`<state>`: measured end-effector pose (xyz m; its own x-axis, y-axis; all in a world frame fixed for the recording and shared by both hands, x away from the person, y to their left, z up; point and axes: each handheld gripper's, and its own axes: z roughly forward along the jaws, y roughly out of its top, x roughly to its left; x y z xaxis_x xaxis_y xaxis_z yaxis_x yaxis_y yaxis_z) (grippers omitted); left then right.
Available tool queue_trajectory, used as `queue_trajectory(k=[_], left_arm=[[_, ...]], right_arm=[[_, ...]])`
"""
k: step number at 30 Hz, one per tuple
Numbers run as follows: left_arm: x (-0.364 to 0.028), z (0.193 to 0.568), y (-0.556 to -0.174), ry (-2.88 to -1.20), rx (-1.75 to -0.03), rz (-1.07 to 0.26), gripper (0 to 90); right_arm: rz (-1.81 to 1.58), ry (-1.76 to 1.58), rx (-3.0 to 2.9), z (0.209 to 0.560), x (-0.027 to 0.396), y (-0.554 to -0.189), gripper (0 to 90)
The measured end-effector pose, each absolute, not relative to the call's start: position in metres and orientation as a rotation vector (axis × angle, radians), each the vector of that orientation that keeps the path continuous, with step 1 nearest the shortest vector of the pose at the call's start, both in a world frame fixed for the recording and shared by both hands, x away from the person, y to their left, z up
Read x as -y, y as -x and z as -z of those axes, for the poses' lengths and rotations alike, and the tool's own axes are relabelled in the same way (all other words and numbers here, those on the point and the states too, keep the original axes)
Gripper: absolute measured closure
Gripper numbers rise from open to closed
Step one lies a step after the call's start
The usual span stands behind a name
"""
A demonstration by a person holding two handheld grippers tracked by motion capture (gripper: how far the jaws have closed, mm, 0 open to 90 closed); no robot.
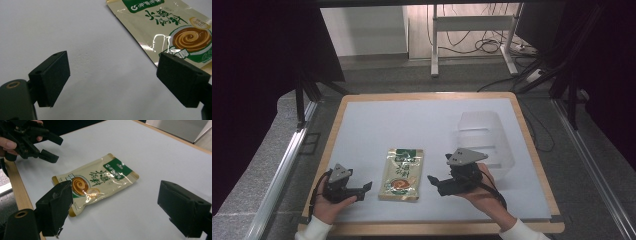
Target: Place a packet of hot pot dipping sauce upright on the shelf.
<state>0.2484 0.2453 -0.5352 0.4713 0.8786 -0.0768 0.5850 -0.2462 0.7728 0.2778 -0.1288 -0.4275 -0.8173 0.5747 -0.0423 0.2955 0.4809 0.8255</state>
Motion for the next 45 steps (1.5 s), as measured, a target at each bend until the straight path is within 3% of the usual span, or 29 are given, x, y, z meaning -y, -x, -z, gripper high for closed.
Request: queue_trajectory(k=[21,45], left_arm=[[-0.247,0.534,-0.248,-1.937,-1.206,-0.479,11.6],[-0.245,0.533,-0.246,-1.943,-1.191,-0.472,11.6]], right_arm=[[-1.229,-0.752,-2.437,0.420,0.092,-0.320,12.4],[-1.103,-0.804,-2.626,0.458,0.045,-0.391,20.0]])
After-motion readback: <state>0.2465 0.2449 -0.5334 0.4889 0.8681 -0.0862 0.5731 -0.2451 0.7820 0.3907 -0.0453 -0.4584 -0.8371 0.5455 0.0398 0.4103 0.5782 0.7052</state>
